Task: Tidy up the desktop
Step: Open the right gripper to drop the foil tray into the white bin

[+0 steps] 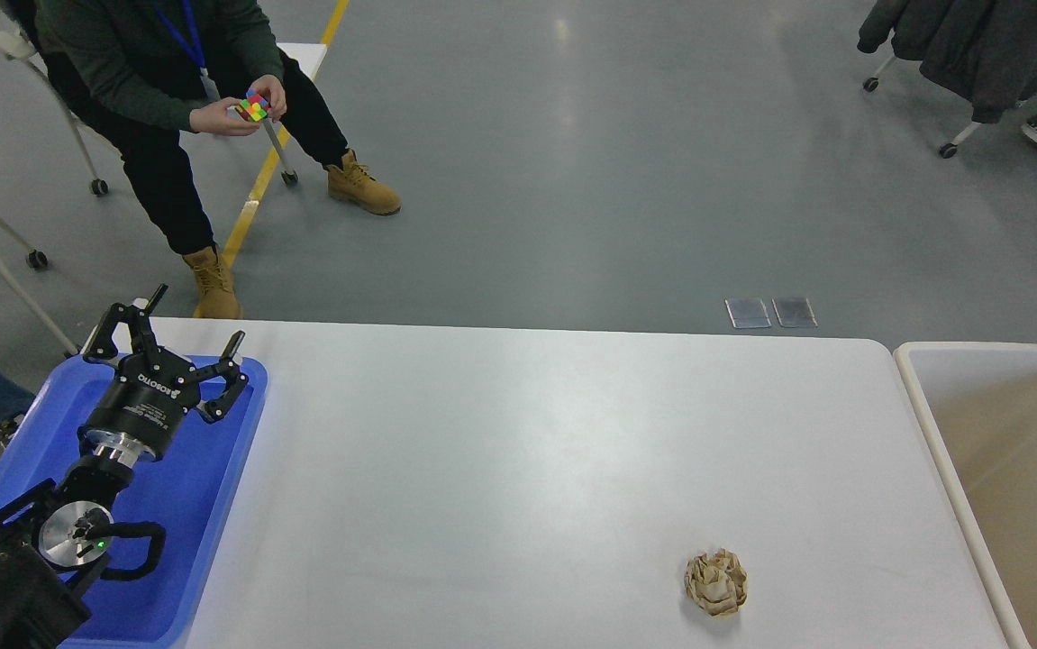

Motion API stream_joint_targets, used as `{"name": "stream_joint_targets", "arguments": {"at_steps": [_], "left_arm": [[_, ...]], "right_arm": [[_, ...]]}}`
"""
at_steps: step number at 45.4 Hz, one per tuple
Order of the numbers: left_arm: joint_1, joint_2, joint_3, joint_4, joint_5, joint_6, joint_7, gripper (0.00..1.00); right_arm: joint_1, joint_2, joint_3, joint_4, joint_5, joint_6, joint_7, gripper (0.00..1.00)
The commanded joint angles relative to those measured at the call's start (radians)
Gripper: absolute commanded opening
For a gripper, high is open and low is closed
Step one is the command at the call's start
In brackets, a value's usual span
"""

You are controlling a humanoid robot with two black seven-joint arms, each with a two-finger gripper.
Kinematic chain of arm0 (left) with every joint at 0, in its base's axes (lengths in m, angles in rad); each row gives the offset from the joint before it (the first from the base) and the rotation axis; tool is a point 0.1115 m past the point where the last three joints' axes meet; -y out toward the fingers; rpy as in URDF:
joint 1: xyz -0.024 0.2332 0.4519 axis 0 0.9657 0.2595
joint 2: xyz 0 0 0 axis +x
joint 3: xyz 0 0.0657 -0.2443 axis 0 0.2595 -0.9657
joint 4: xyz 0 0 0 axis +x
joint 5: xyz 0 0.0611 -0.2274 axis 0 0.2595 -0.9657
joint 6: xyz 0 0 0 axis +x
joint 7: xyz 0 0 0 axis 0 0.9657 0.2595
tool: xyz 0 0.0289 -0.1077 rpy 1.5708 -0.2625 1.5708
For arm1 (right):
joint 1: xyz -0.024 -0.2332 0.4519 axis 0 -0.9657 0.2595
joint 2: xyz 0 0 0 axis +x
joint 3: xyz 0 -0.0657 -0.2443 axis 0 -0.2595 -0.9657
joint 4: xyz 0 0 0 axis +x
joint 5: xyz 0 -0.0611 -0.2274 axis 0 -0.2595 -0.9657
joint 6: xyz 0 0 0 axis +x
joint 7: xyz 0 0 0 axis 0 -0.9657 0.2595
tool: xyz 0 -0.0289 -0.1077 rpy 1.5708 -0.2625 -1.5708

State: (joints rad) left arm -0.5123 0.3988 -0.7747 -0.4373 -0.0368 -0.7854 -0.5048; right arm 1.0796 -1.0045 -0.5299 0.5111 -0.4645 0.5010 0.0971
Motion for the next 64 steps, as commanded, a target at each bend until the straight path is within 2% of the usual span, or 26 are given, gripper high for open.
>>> {"name": "stream_joint_targets", "arguments": {"at_steps": [1, 22, 42, 43, 45, 47, 51, 64], "left_arm": [[0.0, 0.0, 0.0, 0.0, 0.0, 0.0, 0.0, 0.99], [0.0, 0.0, 0.0, 0.0, 0.0, 0.0, 0.0, 0.99], [0.0, 0.0, -0.002, 0.0, 0.0, 0.0, 0.0, 0.99], [0.0, 0.0, 0.0, 0.0, 0.0, 0.0, 0.0, 0.99], [0.0, 0.0, 0.0, 0.0, 0.0, 0.0, 0.0, 0.99], [0.0, 0.0, 0.0, 0.0, 0.0, 0.0, 0.0, 0.99], [0.0, 0.0, 0.0, 0.0, 0.0, 0.0, 0.0, 0.99], [0.0, 0.0, 0.0, 0.0, 0.0, 0.0, 0.0, 0.99]], "right_arm": [[-0.25, 0.096, 0.16, -0.167, 0.044, -0.021, 0.0, 0.0], [-0.4, 0.403, 0.243, -0.488, 0.05, -0.039, -0.005, 0.0], [-0.432, 0.438, 0.261, -0.491, 0.063, -0.099, -0.008, 0.0], [-0.432, 0.438, 0.261, -0.491, 0.063, -0.105, -0.008, 0.1], [-0.432, 0.437, 0.26, -0.491, 0.063, -0.125, -0.008, 0.4], [-0.431, 0.435, 0.26, -0.491, 0.064, -0.148, -0.007, 0.64], [-0.428, 0.431, 0.26, -0.487, 0.064, -0.17, -0.007, 0.97], [-0.386, 0.408, 0.251, -0.464, 0.063, -0.162, -0.007, 1.0]]}}
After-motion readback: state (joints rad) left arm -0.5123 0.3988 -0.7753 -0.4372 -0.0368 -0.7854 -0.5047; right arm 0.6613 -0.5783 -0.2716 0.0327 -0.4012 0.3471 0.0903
